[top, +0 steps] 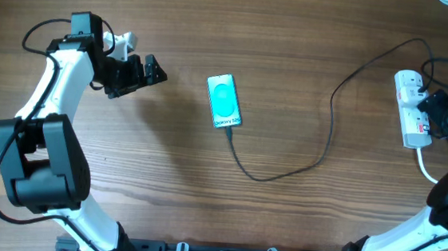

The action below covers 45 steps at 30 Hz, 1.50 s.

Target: Plug charger to phone and switch on socket

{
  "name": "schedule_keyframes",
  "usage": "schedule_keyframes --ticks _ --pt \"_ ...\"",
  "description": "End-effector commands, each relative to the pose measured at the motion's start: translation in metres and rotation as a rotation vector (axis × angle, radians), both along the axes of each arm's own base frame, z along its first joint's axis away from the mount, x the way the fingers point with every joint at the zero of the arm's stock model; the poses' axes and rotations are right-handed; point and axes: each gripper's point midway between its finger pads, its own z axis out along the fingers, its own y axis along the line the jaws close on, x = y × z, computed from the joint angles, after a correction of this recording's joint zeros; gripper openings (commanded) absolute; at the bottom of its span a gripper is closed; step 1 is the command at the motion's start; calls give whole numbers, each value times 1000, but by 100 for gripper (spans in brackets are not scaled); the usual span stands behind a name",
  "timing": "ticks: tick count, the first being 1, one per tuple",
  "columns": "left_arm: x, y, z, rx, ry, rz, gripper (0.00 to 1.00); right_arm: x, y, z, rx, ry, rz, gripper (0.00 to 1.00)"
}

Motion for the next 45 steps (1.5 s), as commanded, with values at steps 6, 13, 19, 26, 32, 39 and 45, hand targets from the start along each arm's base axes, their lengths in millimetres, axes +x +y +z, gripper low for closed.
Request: schedule_keyframes --ticks 6,13,19,26,32,39,45 --pt "1 0 2 -1 -6 0 100 4 21 -18 101 -7 61 99" --pt "1 0 2 -1 -6 0 100 -6 27 -22 130 35 59 100" --pt "1 0 2 -1 -6 0 100 -11 30 -26 145 58 57 100" --pt "1 0 2 -1 -6 0 100 -29 22 -28 101 138 5 100" --pt "1 0 2 -1 -6 0 100 -15 9 35 48 89 -6 100" --pt "1 -1 2 -1 -6 0 100 -10 64 51 230 8 122 100" --pt "1 -1 2 -1 -6 0 100 2 57 50 192 -46 130 100"
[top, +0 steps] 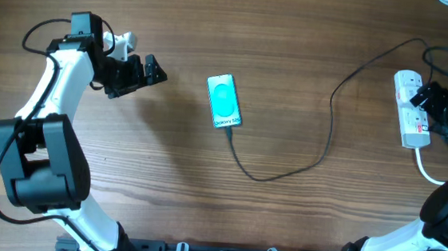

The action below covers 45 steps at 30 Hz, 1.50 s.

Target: Plug charger to phone and switch on socket

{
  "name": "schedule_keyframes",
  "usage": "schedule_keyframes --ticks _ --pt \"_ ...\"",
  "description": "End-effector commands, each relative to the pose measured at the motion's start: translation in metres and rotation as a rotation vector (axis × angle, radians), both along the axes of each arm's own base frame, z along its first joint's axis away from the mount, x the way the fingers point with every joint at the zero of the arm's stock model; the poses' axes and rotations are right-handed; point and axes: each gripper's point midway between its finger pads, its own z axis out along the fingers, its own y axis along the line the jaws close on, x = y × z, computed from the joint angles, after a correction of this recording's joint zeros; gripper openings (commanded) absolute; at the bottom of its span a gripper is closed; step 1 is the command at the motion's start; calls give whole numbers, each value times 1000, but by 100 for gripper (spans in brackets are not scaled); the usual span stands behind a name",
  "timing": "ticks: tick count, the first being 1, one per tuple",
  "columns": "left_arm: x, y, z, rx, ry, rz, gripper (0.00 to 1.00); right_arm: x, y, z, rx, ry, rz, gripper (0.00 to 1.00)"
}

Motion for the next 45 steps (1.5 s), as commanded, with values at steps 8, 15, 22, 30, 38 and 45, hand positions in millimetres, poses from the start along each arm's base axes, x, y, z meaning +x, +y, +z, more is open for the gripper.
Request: schedule_keyframes --ticks 8,15,22,30,38,45 --pt "1 -1 2 -1 -6 0 100 16 -7 10 -44 -79 22 100" --pt "1 -1 2 -1 -6 0 100 16 -7 10 -44 -79 23 100" --pt "1 -1 -1 -2 1 -1 100 16 -7 10 -44 -79 23 100" --pt "3 9 57 80 -157 17 100 16 -7 10 -44 -79 23 100" --pt "-11 51 116 367 -311 90 100 16 -7 10 -44 -79 22 100" --pt "-5 40 53 346 -378 72 100 16 -7 10 -44 -79 22 100"
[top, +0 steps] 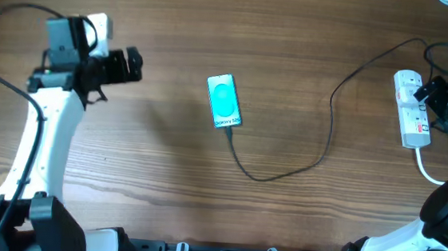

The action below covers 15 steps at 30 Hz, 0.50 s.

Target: Plug charger to phone and switch on socket

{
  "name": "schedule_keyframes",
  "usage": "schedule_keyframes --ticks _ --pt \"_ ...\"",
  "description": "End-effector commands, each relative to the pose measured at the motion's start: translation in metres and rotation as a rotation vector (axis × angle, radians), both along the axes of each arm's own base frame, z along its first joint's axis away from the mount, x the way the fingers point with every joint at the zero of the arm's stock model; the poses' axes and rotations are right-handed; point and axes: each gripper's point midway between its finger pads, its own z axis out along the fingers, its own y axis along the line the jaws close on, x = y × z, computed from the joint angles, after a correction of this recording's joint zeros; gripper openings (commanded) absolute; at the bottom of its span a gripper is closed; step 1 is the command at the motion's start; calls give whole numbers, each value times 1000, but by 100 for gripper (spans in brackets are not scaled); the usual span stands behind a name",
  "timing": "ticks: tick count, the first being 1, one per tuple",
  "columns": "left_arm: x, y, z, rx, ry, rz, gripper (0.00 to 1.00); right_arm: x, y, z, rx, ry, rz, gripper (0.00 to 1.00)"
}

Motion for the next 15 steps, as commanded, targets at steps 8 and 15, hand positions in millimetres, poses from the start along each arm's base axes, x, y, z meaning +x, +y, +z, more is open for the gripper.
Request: schedule_keyframes --ticks 8,15 --pt "-24 -36 -71 -120 -2 -120 100 2 2 4 -4 -13 23 100" --pt "-55 -40 -96 -119 -4 -120 100 2 2 4 -4 -13 23 100"
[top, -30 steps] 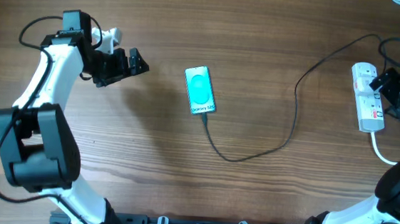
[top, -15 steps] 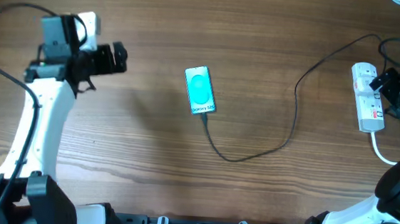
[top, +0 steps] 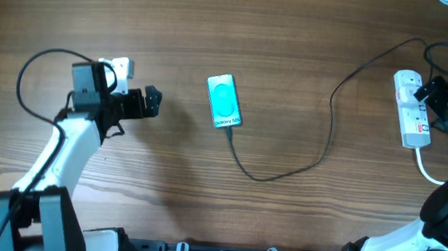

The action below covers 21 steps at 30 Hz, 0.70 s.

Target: Plug charger to phone and switch on socket

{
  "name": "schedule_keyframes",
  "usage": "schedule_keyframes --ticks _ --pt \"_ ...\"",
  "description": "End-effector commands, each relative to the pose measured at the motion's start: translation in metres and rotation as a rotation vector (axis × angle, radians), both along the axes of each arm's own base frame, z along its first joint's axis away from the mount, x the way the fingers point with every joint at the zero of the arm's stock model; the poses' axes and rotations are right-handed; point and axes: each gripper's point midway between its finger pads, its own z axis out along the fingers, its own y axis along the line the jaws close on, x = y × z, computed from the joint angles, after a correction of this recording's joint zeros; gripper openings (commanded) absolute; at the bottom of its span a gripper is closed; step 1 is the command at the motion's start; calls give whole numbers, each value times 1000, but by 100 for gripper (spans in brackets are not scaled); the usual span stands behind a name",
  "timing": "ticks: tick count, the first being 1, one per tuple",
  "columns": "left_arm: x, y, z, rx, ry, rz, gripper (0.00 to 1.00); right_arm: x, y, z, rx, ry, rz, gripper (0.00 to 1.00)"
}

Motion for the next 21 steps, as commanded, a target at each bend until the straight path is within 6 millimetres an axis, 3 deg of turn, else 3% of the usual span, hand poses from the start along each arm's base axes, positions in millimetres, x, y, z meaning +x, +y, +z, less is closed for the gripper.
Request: schedule_keyframes --ticks 1,11,21 --pt "-17 -7 -6 -4 -39 -26 100 1 2 4 -3 -12 23 100" --pt "-90 -9 -76 26 -2 -1 100 1 2 4 -3 -12 23 100" --pt "-124 -12 -101 18 -54 31 100 1 2 4 -3 -12 23 100"
